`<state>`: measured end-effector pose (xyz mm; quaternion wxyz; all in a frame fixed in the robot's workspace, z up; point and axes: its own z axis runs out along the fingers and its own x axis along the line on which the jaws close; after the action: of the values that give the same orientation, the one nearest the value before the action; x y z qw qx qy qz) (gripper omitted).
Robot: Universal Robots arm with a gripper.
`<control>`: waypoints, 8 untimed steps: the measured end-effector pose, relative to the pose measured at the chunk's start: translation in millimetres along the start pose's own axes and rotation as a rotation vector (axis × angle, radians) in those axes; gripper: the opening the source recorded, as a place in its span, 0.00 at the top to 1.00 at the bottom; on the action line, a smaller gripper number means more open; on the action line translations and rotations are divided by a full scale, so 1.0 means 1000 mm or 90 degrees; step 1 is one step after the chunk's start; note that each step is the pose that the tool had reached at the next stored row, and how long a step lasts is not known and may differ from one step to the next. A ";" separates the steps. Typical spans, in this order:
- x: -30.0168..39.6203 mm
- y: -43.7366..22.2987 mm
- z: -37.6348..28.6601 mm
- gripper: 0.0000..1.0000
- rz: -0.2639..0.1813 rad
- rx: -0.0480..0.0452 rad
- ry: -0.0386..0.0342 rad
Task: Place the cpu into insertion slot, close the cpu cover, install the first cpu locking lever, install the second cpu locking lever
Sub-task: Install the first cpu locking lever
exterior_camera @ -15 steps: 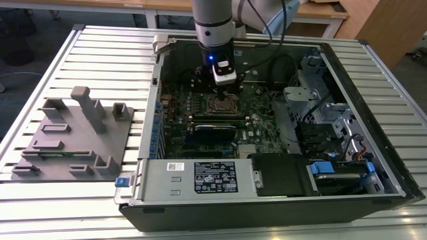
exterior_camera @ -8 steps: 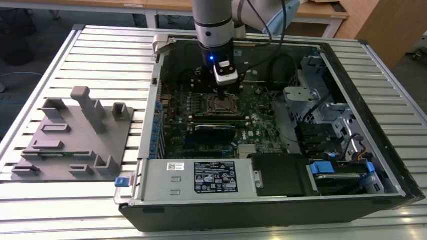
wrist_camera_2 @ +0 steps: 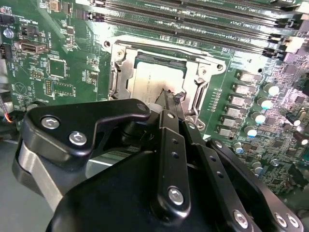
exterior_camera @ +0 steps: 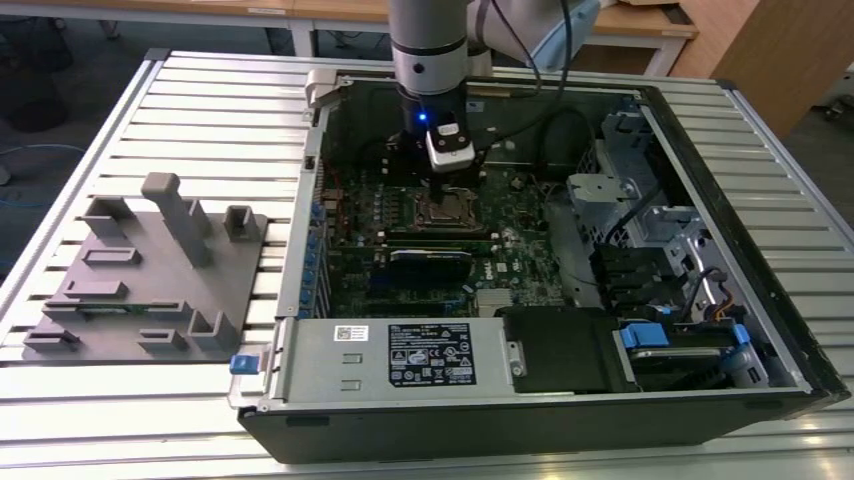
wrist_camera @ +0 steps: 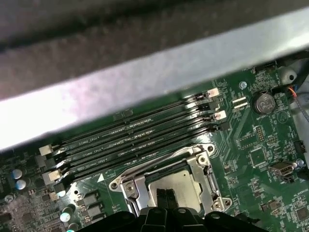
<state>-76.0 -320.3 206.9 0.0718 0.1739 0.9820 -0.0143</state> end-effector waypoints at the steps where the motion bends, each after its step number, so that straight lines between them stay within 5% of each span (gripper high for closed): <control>1: 0.0000 0.0000 0.0000 0.90 0.000 0.0000 0.0000; 5: -0.0002 0.0001 0.0000 0.90 0.000 0.0001 0.0001; 8: -0.0032 0.0012 0.0005 0.90 0.000 0.0027 0.0073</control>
<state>-72.6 -320.3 206.9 0.0658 0.1738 0.9825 -0.0154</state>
